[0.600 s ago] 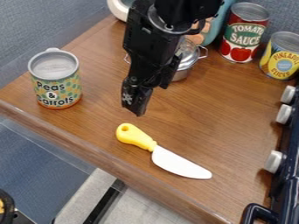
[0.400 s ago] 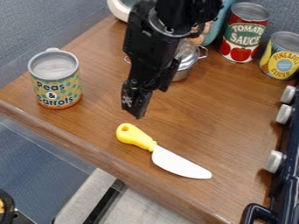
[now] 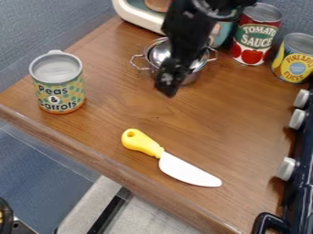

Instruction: Take the lid of the silver pot and put it above the yellow knife

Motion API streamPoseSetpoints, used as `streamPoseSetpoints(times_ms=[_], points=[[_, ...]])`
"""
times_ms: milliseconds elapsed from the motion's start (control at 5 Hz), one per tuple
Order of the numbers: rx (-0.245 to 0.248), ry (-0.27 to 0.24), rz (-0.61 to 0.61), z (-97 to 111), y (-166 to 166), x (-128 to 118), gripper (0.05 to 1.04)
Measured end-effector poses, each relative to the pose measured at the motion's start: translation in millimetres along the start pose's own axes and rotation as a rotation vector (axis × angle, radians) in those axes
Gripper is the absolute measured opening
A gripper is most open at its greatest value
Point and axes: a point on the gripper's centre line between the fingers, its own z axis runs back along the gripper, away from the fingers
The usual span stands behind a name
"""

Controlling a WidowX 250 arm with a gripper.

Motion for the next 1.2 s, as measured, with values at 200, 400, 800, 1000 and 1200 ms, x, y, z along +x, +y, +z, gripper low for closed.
streamPoseSetpoints(times_ms=[200,400,800,1000,1200], points=[[0.033,0.022,0.105,-5,-35,8,0.999],[0.04,0.022,0.17,-6,-63,17,0.999],[0.1,-0.001,0.224,-30,-91,27,0.999],[0.112,-0.003,0.241,-37,-94,31,0.999],[0.11,0.02,0.215,-46,-99,29,0.939]])
